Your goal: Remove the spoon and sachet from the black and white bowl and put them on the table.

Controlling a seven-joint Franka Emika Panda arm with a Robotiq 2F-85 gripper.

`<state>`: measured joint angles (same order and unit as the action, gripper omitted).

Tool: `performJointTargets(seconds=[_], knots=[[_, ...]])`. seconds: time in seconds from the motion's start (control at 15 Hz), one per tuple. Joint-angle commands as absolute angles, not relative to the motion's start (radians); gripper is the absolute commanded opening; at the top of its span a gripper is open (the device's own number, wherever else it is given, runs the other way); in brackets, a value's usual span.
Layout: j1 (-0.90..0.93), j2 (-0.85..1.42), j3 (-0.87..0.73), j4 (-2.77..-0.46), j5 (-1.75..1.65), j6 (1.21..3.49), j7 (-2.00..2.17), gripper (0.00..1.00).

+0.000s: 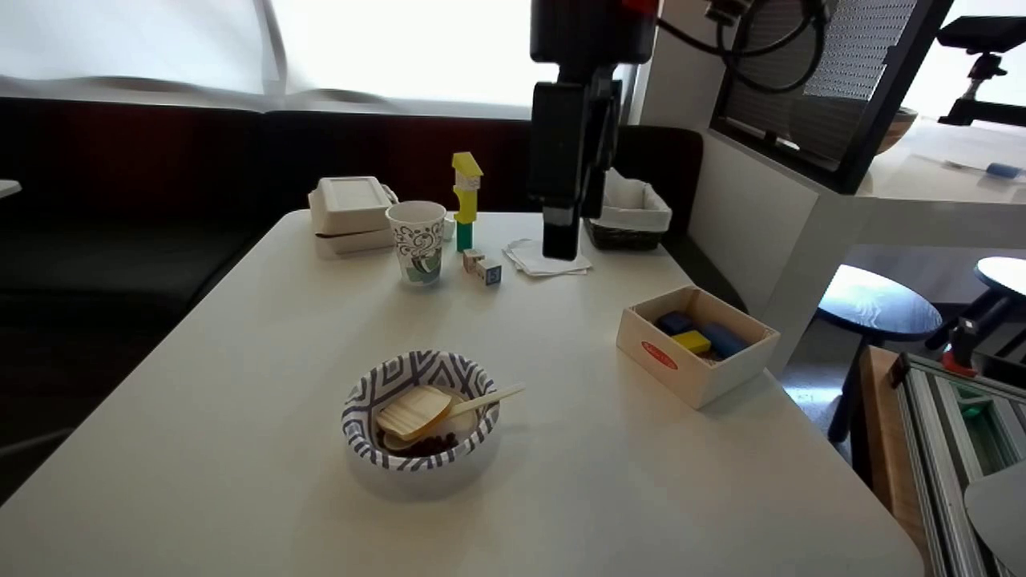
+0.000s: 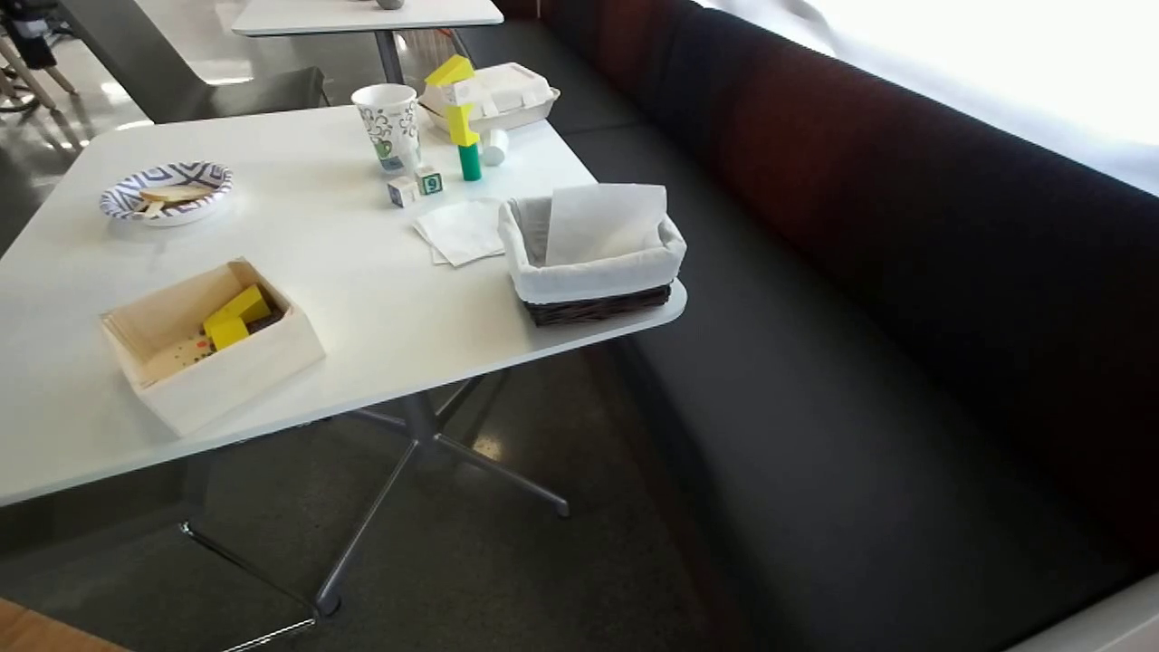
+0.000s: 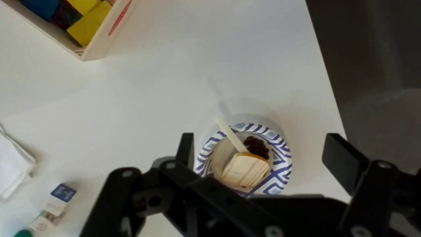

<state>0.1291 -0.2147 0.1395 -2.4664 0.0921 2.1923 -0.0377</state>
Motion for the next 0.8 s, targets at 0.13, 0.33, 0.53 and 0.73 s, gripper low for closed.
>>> performJointTargets(seconds=[0.13,0.33,0.53,0.73], knots=[[0.175,-0.141,0.157,-2.434,0.086,2.191,-0.132,1.00],[0.178,-0.126,0.160,-2.428,0.086,2.191,-0.133,1.00],[0.178,-0.117,0.148,-2.430,0.110,2.211,-0.178,1.00],[0.178,-0.068,0.143,-2.421,0.108,2.277,-0.271,1.00]])
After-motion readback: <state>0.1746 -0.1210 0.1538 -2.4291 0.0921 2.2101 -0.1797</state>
